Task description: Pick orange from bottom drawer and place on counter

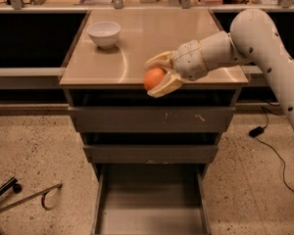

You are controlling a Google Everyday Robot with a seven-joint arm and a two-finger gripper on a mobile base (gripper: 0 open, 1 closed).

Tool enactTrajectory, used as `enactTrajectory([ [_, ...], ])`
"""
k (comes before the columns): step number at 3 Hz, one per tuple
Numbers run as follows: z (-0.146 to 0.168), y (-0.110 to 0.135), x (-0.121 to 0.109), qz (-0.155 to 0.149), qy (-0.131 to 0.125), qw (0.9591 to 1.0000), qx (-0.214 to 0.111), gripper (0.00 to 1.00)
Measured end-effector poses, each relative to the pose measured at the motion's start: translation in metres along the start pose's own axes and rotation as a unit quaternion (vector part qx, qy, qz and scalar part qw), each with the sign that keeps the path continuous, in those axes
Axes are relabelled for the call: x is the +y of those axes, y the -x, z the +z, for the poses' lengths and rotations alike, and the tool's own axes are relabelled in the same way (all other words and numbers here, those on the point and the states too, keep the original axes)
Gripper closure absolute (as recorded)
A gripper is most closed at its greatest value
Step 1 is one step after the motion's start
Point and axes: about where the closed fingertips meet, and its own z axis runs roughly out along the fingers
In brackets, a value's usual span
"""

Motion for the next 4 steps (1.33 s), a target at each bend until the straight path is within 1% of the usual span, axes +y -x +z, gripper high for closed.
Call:
enactTrajectory([
  [1,0.0,-0.022,-0.029,-0.034,-0.01,0.9994,-0.002,1.0],
  [2,-0.015,-0.048,-0.072,-0.068,-0.05,0.9964,0.004,1.0],
  [3,-0.022,-0.068,-0.1,-0.093,-0.087,0.9917,0.016,1.0],
  [4,-0.019,-0.098,-0.117,-0.084,-0.115,0.9879,0.061,1.0],
])
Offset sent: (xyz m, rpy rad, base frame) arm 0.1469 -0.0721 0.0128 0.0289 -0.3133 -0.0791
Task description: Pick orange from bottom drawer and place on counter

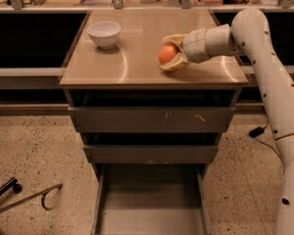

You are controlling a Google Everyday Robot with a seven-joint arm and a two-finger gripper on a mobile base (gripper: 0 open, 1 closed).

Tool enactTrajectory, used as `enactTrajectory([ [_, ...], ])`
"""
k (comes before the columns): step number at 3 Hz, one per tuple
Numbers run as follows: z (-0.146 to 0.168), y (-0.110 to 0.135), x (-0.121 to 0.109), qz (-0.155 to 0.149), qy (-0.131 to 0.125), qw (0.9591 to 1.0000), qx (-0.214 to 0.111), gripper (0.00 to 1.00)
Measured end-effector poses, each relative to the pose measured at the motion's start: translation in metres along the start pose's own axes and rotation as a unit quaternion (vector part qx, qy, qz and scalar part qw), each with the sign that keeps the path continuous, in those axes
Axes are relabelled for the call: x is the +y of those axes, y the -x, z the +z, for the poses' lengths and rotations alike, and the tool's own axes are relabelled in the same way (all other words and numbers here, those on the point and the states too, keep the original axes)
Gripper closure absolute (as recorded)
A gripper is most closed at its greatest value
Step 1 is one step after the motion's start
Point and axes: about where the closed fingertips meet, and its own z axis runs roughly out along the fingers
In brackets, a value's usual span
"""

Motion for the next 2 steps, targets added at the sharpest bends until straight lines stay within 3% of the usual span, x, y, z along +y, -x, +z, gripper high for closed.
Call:
enactTrajectory([
  [1,0.0,0.0,0.0,0.0,0.0,1.0,0.0,1.0],
  [2,0.0001,0.0,0.0,0.0,0.0,1.0,0.0,0.81],
])
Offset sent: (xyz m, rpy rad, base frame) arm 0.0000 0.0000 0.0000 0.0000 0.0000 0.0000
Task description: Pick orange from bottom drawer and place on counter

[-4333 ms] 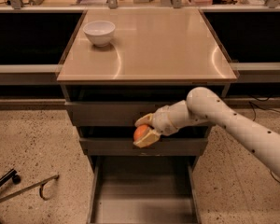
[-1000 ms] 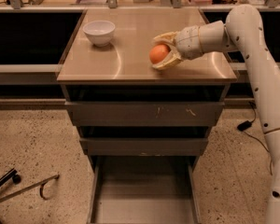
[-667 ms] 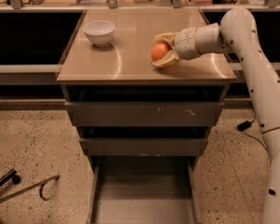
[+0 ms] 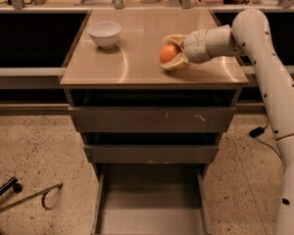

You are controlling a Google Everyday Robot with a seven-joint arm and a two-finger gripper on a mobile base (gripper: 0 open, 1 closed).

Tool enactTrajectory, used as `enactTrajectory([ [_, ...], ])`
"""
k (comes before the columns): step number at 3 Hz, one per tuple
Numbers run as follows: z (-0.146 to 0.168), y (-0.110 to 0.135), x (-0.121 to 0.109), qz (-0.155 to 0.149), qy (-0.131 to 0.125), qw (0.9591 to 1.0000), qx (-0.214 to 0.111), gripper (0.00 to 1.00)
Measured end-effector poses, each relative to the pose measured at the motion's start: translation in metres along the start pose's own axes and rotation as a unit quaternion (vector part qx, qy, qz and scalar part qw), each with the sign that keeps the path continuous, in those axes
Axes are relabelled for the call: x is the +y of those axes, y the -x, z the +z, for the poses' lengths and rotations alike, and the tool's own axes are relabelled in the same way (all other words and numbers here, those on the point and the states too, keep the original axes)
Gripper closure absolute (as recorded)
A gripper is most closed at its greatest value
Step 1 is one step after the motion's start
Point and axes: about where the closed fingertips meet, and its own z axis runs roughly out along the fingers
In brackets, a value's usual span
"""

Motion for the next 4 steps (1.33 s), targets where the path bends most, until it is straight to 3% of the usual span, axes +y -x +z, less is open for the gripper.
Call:
enactTrajectory([
  [3,0.0001,0.0,0.0,0.0,0.0,1.0,0.0,0.11],
  [4,0.0002,0.0,0.0,0.0,0.0,1.0,0.0,0.0],
])
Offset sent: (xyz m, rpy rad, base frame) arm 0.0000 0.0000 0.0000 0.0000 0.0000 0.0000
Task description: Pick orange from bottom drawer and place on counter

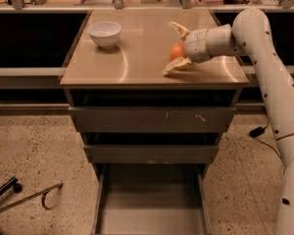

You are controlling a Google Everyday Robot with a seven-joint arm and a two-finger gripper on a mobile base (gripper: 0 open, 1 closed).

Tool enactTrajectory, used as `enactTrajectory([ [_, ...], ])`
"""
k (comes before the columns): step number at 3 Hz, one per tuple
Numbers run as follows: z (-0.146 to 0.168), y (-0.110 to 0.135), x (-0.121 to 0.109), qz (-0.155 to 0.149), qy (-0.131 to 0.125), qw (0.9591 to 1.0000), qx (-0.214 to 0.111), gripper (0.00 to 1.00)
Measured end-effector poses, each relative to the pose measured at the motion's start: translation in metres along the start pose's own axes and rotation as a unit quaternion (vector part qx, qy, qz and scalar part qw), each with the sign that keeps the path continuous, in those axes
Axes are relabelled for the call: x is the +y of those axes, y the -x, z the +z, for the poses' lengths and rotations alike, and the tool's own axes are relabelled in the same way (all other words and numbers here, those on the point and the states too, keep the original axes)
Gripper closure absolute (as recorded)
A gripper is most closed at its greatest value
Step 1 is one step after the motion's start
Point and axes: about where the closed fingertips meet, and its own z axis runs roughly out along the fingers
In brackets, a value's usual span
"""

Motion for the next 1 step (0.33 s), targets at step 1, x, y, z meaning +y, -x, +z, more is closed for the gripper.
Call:
enactTrajectory([
  [1,0.0,0.0,0.0,0.0,0.0,1.0,0.0,0.0],
])
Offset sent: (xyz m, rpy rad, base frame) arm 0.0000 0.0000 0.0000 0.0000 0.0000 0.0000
